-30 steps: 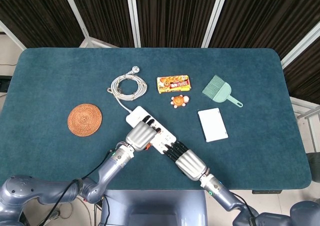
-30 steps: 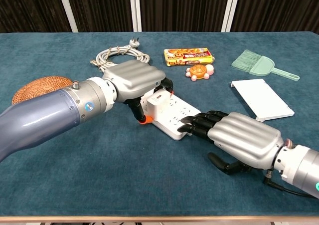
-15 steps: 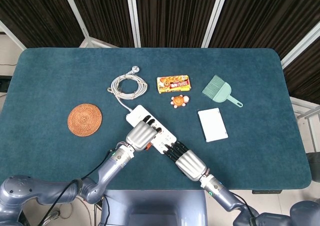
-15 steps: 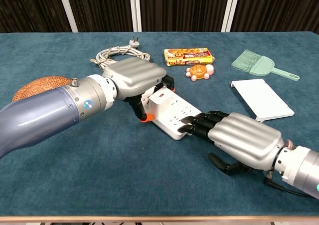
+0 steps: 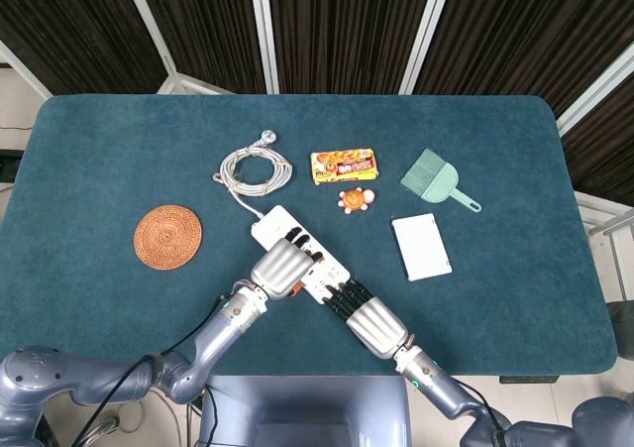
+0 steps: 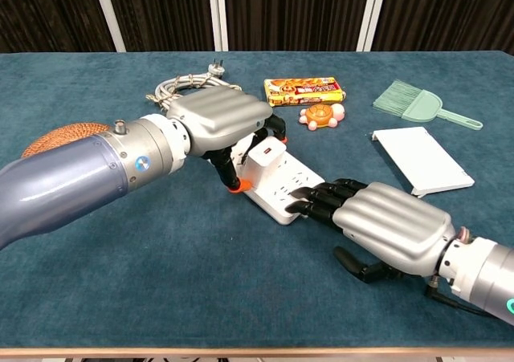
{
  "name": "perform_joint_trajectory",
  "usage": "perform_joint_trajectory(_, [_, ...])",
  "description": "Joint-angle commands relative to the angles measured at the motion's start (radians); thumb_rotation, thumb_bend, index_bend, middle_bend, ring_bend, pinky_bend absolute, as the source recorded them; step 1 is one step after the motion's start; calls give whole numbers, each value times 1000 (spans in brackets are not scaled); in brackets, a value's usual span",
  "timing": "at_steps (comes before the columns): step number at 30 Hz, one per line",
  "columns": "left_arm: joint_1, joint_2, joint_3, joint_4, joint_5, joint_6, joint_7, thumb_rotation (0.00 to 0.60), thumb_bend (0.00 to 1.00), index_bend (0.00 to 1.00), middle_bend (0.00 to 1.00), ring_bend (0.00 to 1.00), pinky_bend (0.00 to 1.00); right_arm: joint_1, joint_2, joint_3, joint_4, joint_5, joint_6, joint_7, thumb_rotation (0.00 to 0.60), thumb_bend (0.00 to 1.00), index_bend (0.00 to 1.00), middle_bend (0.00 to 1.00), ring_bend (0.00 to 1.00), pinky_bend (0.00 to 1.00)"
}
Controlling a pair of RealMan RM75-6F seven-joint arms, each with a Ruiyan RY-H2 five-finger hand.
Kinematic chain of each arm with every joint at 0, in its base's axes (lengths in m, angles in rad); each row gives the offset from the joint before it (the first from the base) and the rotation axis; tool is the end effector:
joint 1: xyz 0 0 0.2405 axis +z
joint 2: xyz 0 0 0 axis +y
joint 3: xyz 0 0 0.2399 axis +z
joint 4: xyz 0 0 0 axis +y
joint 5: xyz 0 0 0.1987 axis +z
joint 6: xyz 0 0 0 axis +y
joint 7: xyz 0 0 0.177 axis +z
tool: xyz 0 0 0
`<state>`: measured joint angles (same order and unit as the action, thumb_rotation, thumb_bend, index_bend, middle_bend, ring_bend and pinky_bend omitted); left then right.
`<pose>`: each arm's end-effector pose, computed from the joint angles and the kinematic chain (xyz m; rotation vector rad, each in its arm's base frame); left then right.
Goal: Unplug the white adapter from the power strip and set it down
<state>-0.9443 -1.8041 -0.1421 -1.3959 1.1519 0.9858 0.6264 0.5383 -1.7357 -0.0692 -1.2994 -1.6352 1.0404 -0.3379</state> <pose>-0.0244 0.3293 -0.0931 -2.1366 -0.5563 -0.9755 -0.1517 -0.2451 -0.0963 2.2427 -0.6429 0.9064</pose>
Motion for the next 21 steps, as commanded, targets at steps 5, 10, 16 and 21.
perform_joint_trajectory(5, [-3,9,-19,-26,13,11,-4,600,437,573,589,227,182,-2,-1,2,-4,1,5,-7,600,695,183,127,130,141])
perform_joint_trajectory(10, [-8,32,-50,-54,22,30,-7,600,436,573,588,227,182,-3,3,14,-19,-6,31,-12,600,695,182,127,130,141])
perform_joint_trajectory(16, [-5,78,-88,-103,9,48,-11,600,435,569,587,227,182,-3,18,28,-53,-13,56,-25,600,695,182,127,130,141])
perform_joint_trajectory(21, [3,111,-107,-138,-2,65,-8,600,429,553,576,227,182,-7,32,36,-76,-12,71,-50,600,695,183,127,130,141])
